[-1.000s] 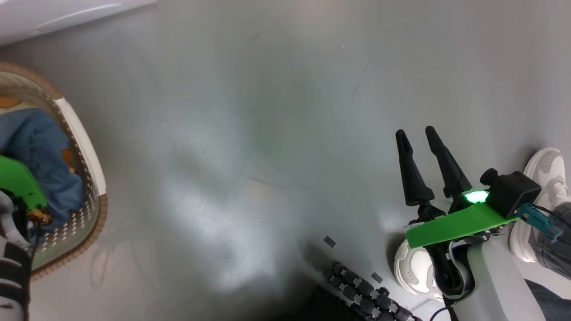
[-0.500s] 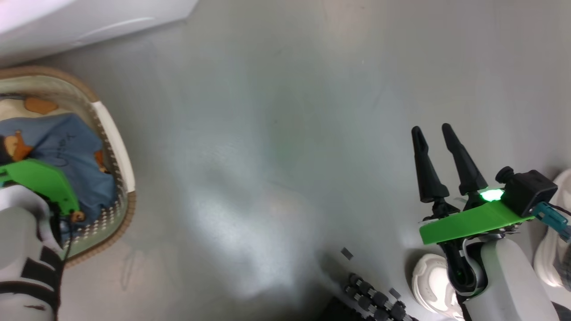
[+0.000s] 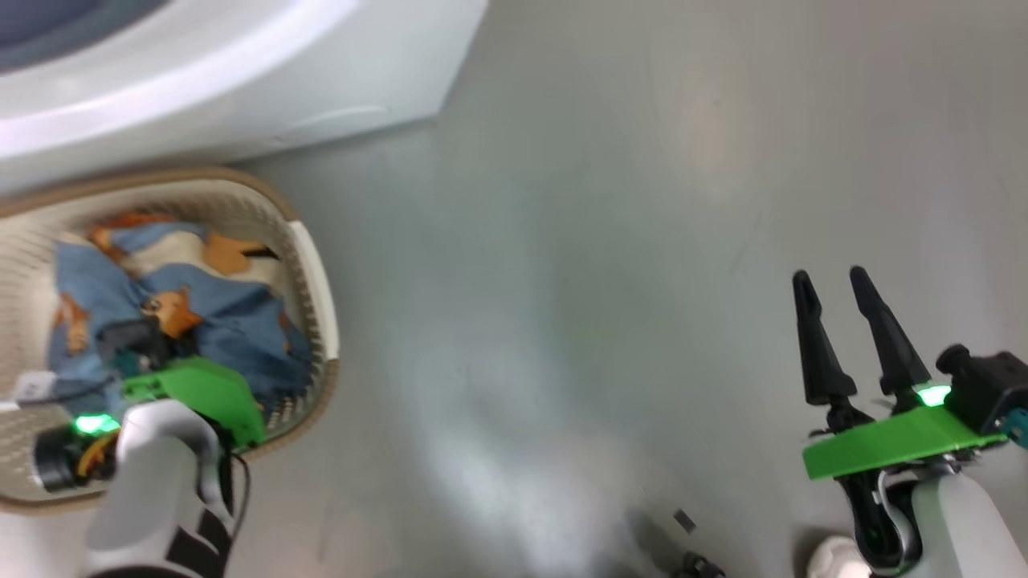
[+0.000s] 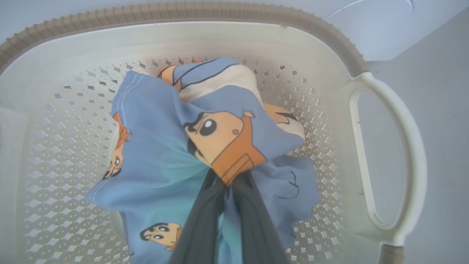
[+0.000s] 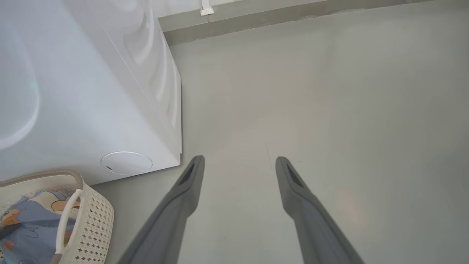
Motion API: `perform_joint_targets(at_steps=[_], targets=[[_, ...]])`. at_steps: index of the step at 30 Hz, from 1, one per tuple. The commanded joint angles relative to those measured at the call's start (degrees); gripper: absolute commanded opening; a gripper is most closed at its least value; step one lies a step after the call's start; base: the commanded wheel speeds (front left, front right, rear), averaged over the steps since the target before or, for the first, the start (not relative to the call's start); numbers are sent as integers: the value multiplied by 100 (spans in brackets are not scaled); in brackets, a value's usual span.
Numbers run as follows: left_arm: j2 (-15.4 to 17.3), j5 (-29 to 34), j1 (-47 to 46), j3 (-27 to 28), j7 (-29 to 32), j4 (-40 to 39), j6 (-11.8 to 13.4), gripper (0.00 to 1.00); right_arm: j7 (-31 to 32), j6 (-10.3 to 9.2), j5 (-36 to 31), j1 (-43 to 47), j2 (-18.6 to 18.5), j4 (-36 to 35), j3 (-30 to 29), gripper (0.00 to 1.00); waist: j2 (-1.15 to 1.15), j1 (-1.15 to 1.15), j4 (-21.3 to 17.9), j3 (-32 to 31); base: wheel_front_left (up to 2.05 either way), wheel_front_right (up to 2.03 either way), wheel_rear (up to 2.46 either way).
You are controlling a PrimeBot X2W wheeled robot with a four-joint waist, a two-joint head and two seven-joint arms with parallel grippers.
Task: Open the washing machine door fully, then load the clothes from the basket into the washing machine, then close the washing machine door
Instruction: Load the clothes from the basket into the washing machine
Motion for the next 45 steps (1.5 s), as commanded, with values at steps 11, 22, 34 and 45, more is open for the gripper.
perform_joint_targets(at_steps=[11, 22, 34, 45], targets=[[-265, -90, 1632, 199, -112, -1936, -70, 0, -69, 9, -339, 895, -192, -219, -221, 100, 0, 0, 993, -1683, 0, 0, 0], [-335, -125, 2824, 359, -113, -3569, -82, 0, -69, 9, -503, 1460, -107, -240, -371, 100, 0, 0, 1203, -2461, 0, 0, 0], [-339, -365, 3835, 31, -114, -4946, 171, 0, -69, 9, -746, 1927, -60, -356, -493, 100, 0, 0, 1318, -3124, 0, 0, 0], [-340, -262, 4288, -84, -114, -5423, 141, 0, -69, 9, -962, 2200, -83, -465, -530, 100, 0, 0, 1456, -3513, 0, 0, 0]])
